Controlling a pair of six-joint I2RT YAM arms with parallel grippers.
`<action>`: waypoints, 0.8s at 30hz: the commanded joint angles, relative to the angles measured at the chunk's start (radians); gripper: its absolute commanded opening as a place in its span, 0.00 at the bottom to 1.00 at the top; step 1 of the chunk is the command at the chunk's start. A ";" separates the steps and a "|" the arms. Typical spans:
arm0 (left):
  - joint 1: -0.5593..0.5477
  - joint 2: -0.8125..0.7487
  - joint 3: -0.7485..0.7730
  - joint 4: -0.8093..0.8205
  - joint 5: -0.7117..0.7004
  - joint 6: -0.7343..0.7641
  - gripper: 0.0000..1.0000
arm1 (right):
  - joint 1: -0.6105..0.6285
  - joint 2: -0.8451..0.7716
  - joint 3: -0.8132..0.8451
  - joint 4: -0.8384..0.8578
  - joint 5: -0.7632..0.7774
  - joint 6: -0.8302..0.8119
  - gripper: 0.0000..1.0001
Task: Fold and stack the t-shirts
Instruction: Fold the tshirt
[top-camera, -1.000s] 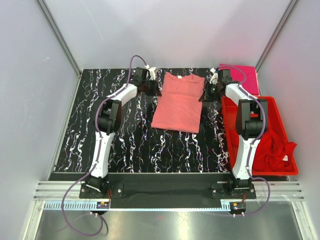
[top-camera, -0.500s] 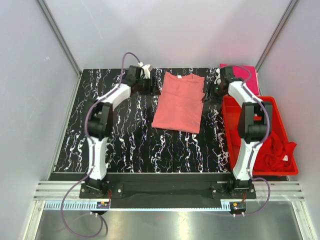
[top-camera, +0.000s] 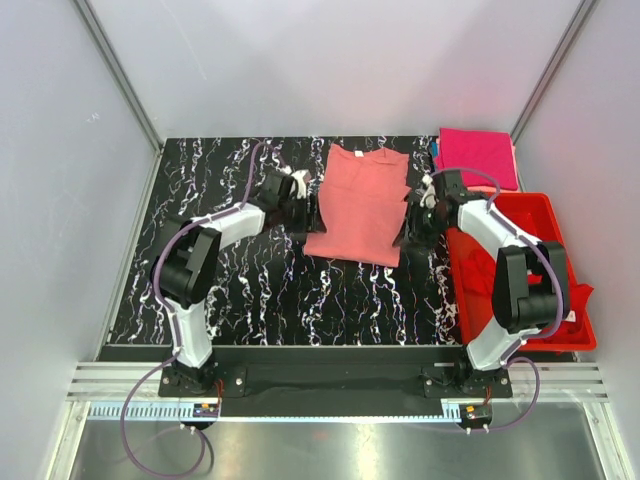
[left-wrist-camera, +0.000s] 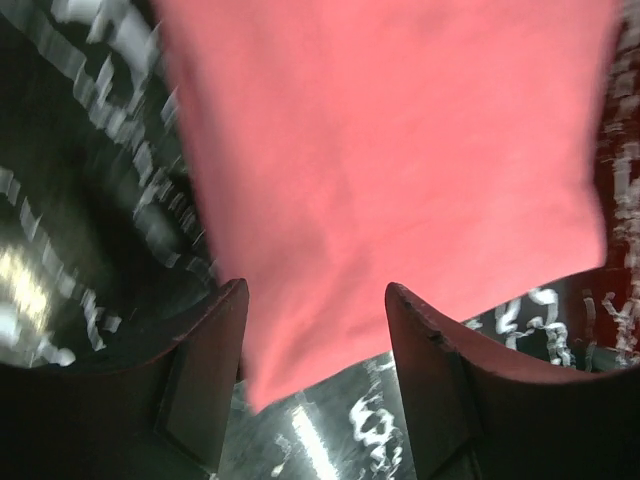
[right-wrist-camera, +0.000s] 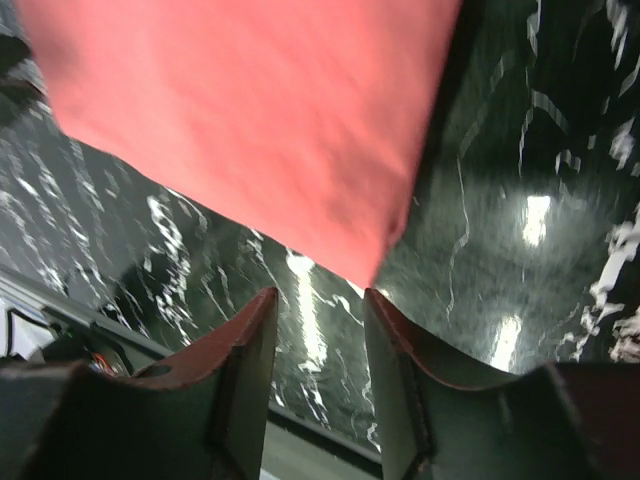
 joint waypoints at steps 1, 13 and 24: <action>0.014 -0.044 -0.064 0.022 -0.089 -0.077 0.63 | 0.008 -0.059 -0.047 0.025 -0.023 0.012 0.48; 0.014 -0.174 -0.110 -0.087 -0.131 -0.061 0.71 | 0.008 -0.157 -0.150 0.059 -0.011 0.062 0.49; 0.006 -0.022 -0.087 -0.150 -0.075 -0.042 0.52 | 0.008 -0.203 -0.210 0.083 -0.020 0.093 0.50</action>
